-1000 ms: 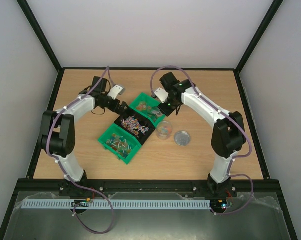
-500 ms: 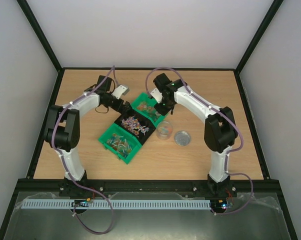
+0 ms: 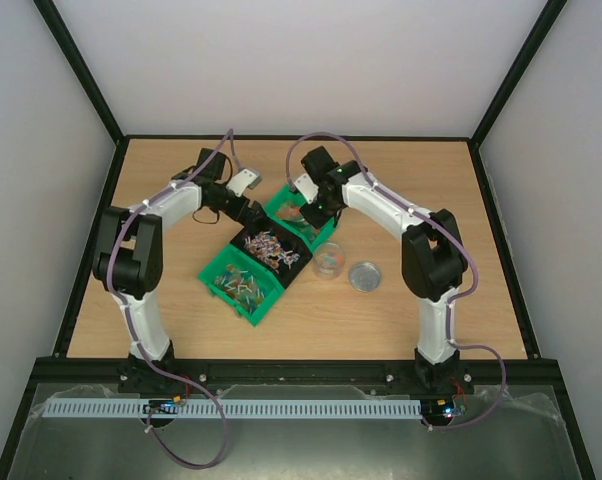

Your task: Pack the candies

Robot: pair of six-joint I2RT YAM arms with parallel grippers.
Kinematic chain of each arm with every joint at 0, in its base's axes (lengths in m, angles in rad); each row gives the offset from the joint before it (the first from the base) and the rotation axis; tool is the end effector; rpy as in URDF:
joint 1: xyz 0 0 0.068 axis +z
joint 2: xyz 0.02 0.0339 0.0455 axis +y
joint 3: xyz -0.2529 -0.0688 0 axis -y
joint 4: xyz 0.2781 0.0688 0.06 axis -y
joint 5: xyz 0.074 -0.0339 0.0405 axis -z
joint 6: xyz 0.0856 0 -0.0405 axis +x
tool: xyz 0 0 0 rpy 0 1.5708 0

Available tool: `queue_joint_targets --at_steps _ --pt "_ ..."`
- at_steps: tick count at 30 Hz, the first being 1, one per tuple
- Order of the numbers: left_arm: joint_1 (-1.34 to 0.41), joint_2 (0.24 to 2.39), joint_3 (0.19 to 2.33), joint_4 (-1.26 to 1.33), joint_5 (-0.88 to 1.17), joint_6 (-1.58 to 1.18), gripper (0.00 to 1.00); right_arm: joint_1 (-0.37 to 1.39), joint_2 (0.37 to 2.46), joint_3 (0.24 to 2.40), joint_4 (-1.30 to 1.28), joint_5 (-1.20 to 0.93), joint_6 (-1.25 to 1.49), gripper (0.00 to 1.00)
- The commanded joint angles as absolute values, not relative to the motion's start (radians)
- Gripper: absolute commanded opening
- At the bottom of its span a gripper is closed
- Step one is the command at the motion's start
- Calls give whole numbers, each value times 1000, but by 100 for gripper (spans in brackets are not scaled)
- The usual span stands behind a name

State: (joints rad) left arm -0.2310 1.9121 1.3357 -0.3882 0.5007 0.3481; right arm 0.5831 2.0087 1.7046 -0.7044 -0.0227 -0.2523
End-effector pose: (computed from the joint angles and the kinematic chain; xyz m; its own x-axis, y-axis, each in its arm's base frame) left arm 0.4340 -0.1443 0.1280 -0.5927 0.4468 -0.6701 0.7120 0.6797 -0.1765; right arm 0.4127 0.2745 0.1815 -0.5439 -0.6578 -0.5210 -0.7191 0.6854 -0.1145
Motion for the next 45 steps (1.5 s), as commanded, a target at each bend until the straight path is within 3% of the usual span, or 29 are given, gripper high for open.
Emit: queue_joint_targets --at_steps 1,18,30,45 --pt "-244 1967 1355 -412 479 382 90 589 2015 1613 -641 -88 -247 1" --pt "-226 1970 1408 -472 497 346 90 589 1805 1191 -62 -214 -189 1" --pt "-197 1946 1436 -535 481 359 91 566 1698 985 197 -197 -121 1" --pt "-187 1913 1437 -589 455 378 92 490 1610 852 388 -326 -58 1"
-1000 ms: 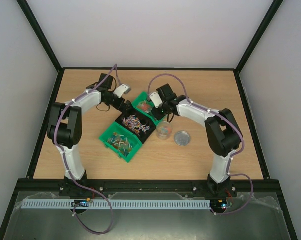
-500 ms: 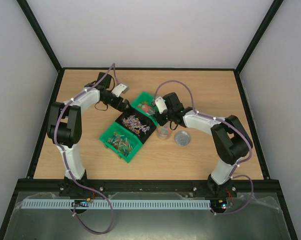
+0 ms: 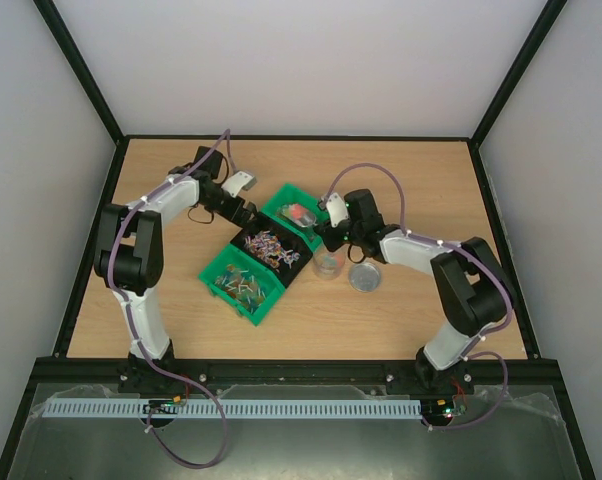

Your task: Pack the candies

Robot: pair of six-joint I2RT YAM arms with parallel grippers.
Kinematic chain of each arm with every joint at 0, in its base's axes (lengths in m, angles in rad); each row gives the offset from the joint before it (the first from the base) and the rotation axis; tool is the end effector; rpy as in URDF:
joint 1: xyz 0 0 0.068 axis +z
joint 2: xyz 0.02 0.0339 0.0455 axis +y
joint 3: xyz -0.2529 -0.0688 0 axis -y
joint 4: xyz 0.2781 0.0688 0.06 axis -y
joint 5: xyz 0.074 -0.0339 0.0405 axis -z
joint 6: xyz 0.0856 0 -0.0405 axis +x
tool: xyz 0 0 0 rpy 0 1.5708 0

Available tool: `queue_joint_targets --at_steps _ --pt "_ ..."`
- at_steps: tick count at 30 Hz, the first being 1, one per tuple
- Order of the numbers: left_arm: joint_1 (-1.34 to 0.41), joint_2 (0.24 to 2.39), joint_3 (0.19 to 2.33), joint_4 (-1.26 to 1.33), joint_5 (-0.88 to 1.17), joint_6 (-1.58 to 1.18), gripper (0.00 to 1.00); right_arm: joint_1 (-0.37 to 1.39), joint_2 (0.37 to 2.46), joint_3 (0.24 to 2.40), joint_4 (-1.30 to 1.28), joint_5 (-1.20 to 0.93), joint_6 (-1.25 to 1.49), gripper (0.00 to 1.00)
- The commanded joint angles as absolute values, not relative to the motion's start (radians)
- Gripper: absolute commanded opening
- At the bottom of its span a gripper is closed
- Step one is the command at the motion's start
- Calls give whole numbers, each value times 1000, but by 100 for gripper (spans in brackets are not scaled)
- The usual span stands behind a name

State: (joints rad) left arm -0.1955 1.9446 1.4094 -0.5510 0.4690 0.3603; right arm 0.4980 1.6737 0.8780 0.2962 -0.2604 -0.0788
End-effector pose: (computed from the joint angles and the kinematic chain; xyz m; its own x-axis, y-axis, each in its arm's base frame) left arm 0.4361 -0.1258 0.1257 -0.6784 0.4549 -0.5769 0.6615 0.7200 -0.2100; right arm 0.3594 0.2205 0.1333 -0.3675 -0.2864 -0.8848 -0.6912 0.7207 0.0538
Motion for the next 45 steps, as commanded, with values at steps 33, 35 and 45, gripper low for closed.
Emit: queue_joint_targets --at_steps 33,35,45 --pt "-186 1925 1431 -560 491 332 92 360 1067 654 19 -434 -230 1" --pt "-187 1926 1433 -558 494 332 92 356 1028 652 -39 -433 -257 1" --pt "-189 1934 1438 -553 506 336 92 350 887 679 -329 -423 -374 1"
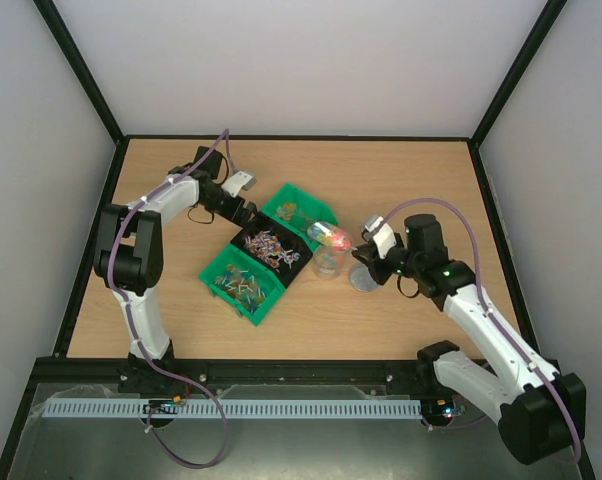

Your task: Pack the candies

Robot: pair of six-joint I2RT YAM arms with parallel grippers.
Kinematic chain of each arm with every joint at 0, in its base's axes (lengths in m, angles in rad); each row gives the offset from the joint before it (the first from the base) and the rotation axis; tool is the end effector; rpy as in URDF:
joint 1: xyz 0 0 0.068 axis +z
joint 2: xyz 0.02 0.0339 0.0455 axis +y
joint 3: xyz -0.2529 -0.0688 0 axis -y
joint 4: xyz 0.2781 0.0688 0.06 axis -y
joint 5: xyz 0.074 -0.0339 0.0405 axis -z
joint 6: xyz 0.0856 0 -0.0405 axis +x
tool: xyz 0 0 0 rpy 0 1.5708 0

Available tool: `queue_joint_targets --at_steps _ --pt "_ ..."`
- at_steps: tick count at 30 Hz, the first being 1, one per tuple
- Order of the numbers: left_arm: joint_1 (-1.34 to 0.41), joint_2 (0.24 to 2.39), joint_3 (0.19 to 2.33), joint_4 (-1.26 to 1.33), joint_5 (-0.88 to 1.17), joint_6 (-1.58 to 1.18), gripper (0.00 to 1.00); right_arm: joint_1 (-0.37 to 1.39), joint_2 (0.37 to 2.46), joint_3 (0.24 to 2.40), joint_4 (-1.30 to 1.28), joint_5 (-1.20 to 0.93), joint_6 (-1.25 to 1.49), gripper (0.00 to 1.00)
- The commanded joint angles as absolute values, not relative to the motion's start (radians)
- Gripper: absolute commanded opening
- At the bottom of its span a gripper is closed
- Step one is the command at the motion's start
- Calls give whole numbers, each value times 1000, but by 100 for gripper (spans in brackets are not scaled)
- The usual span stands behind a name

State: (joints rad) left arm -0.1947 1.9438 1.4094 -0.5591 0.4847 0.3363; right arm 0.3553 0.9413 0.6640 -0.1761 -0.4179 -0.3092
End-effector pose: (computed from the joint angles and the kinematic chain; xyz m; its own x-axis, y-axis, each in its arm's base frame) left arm 0.4346 -0.1264 0.1260 -0.6969 0.4350 -0.5702 0.6474 0.7237 -0.2391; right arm 0.2615 0.1341 0.2328 -0.1904 -0.3673 -0.9104 -0.7537 0.6490 -0.1042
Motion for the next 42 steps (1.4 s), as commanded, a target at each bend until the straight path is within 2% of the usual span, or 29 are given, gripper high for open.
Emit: queue_joint_targets --at_steps 1,9,19,42 --pt "-188 1936 1438 -553 506 336 92 350 878 685 -359 -421 -379 1" --pt "-189 1941 1434 -550 515 337 92 350 838 715 -479 -369 -385 1" --pt "-189 1945 1433 -546 519 349 92 350 934 778 -608 -309 -424 1" --pt "-173 1930 1360 -477 540 319 92 350 1081 876 -707 -280 -498 1"
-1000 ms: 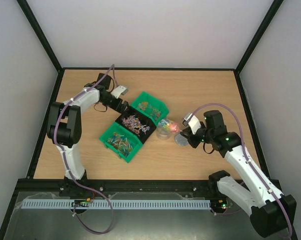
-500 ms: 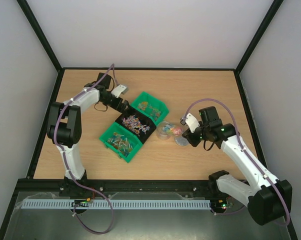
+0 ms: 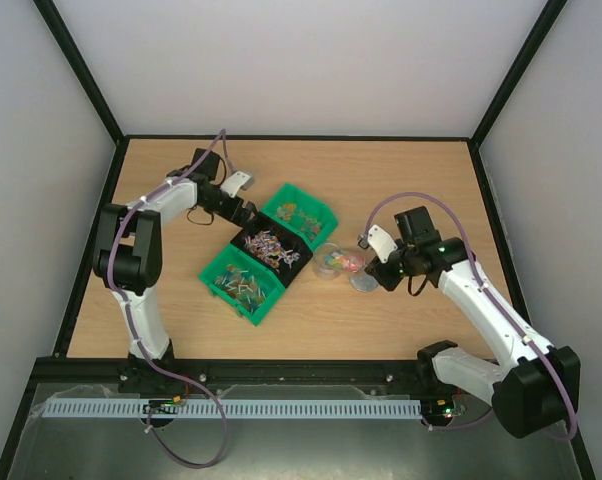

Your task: Pack the candies

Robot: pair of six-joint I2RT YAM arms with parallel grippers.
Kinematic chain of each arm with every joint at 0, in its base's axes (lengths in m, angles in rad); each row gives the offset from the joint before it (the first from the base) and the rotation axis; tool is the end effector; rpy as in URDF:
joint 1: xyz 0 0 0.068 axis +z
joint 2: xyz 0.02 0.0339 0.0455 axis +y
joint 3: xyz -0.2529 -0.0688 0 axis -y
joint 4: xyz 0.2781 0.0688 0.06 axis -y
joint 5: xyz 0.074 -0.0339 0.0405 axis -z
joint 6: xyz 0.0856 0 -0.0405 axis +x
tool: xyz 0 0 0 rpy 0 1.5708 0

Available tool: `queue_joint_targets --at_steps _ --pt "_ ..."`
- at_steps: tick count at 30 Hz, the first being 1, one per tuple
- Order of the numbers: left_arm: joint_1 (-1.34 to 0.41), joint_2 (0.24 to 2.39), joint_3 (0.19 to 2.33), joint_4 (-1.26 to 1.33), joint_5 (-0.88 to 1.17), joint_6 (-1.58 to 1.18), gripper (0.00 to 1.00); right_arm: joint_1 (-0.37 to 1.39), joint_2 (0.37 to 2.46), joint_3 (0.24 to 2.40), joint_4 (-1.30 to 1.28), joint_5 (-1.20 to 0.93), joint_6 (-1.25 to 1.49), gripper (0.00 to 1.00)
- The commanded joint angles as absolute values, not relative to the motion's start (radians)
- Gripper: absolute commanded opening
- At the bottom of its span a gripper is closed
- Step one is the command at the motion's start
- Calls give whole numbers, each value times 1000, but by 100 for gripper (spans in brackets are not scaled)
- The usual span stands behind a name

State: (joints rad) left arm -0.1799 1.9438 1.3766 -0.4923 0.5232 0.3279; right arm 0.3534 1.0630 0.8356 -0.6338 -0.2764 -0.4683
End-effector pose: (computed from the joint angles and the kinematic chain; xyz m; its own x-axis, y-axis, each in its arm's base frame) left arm 0.4365 -0.1229 0.1210 -0.6849 0.4081 -0.6036 0.6508 0.7152 -0.2550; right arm 0.2578 0.1200 0.2116 -0.4095 -0.6139 -0.6748 -0.7672 0.6320 -0.1093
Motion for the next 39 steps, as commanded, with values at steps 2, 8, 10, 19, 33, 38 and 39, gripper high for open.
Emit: queue_joint_targets --at_steps 2,8,10,19,33,38,39 --pt "-173 1930 1358 -473 541 316 92 351 1091 887 -716 -280 -505 1" --pt "-170 1931 1351 -468 543 314 92 351 1120 920 -740 -269 -517 1" --pt "-169 1932 1351 -466 545 313 92 350 1127 928 -744 -263 -518 1" --pt "-164 1934 1347 -463 545 309 92 350 1135 951 -783 -261 -537 1" --pt "-161 1910 1319 -459 531 296 92 351 1172 1047 -864 -258 -557 1" --pt "-161 1884 1292 -459 520 281 91 404 1212 1162 -920 -270 -492 1" --pt "-161 1877 1286 -457 517 275 91 424 1224 1183 -926 -268 -473 1"
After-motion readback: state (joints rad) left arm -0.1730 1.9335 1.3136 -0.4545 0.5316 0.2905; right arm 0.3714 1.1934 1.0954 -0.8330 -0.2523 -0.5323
